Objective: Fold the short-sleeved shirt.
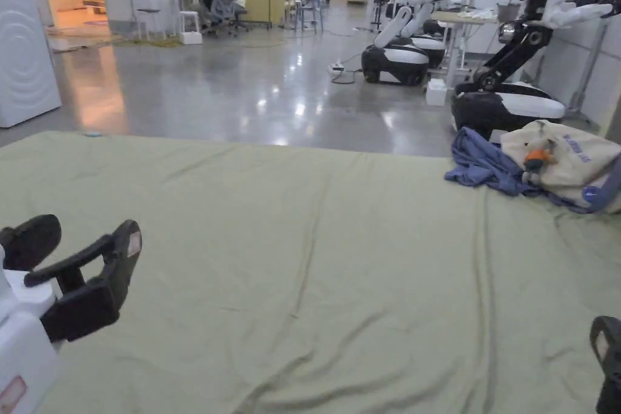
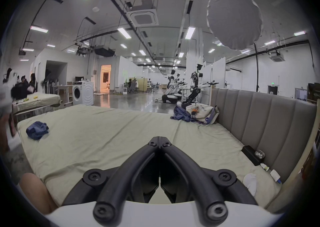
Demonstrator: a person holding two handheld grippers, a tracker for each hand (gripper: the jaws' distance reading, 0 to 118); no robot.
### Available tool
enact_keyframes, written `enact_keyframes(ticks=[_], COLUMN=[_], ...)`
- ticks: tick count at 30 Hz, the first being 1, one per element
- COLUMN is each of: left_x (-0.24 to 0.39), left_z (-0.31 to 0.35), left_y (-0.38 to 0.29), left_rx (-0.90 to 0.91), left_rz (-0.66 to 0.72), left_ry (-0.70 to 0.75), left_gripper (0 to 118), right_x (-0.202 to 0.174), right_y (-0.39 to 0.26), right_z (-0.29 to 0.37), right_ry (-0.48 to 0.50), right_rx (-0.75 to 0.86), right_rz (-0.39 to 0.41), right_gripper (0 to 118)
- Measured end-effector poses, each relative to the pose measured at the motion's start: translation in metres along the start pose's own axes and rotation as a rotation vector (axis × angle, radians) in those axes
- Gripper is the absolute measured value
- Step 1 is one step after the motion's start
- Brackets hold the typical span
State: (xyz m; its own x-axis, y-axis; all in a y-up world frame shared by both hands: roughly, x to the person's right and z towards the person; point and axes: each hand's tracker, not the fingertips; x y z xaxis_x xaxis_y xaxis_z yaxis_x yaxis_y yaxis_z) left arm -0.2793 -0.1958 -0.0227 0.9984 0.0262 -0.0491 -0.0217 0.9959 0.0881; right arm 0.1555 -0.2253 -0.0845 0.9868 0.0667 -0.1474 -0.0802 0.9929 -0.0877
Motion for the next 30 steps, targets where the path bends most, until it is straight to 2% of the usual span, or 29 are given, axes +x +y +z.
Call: enact_keyframes(ticks=[1,2,3,4,5,6,10,12,13,14,15,16,17,18,19,20,21,22,24,27,30], left_x=[0.020,0.041,0.052,0.059,0.045,0.047,0.058,0.055,0.050,0.049,0.048,0.046,0.041,0.041,0.041,0.041,0.037,0.032,0.031,0.026,0.032], left_z=[0.005,0.008,0.011,0.015,0.005,0.003,0.005,0.004,0.001,0.000,0.002,0.002,0.003,0.011,0.011,0.010,0.007,0.008,0.000,-0.009,-0.002], left_y=[-0.006,-0.012,-0.011,-0.010,-0.013,-0.011,-0.015,-0.012,-0.015,-0.016,-0.016,-0.017,-0.018,-0.020,-0.021,-0.022,-0.021,-0.022,-0.020,-0.015,-0.012], left_rx=[0.023,0.029,0.040,0.027,-0.023,-0.043,-0.026,-0.021,-0.022,-0.022,-0.016,-0.013,-0.018,0.039,0.043,0.033,0.027,0.022,-0.038,-0.148,-0.069], left_rz=[-0.023,-0.105,-0.146,-0.149,-0.114,-0.094,-0.119,-0.106,-0.095,-0.091,-0.084,-0.071,-0.034,-0.023,-0.017,-0.012,0.003,0.019,0.033,0.083,0.062], left_ry=[-0.033,0.008,0.078,0.054,-0.051,-0.050,0.053,0.054,0.039,0.028,0.031,0.026,0.035,0.061,0.128,0.173,0.156,0.091,0.041,0.010,0.006], left_gripper=[39,0,0,0,0,0,0,1,17,61,114,114,118,118,118,118,118,118,118,118,118], right_x=[0.003,0.006,0.009,0.012,0.014,0.013,0.014,0.013,0.014,0.012,0.013,0.014,0.015,0.015,0.016,0.020,0.023,0.024,0.029,0.026,0.023], right_y=[-0.002,-0.004,-0.006,-0.007,-0.009,-0.011,-0.012,-0.012,-0.012,-0.012,-0.012,-0.013,-0.015,-0.016,-0.015,-0.018,-0.009,-0.027,-0.037,-0.016,-0.017], right_z=[0.003,0.007,0.008,0.009,0.010,0.011,0.018,0.022,0.024,0.023,0.024,0.025,0.026,0.027,0.025,0.027,0.030,0.026,0.018,0.016,0.018], right_ry=[-0.012,-0.019,-0.023,-0.028,-0.031,-0.036,-0.050,-0.055,-0.061,-0.072,-0.078,-0.087,-0.114,-0.139,-0.140,-0.124,-0.111,-0.094,-0.057,-0.049,-0.062], right_rx=[0.007,0.015,0.020,0.014,0.013,0.015,0.025,0.038,0.043,0.047,0.050,0.056,0.068,0.082,0.071,0.032,0.122,0.043,0.017,0.006,0.027], right_rz=[-0.001,-0.013,-0.030,-0.033,-0.038,-0.036,-0.017,-0.007,0.003,0.012,0.014,0.018,0.028,0.030,0.021,-0.034,-0.052,-0.085,-0.124,-0.121,-0.102], right_gripper=[2,2,2,2,2,2,2,2,2,2,7,7,15,38,91,118,117,118,118,118,118])
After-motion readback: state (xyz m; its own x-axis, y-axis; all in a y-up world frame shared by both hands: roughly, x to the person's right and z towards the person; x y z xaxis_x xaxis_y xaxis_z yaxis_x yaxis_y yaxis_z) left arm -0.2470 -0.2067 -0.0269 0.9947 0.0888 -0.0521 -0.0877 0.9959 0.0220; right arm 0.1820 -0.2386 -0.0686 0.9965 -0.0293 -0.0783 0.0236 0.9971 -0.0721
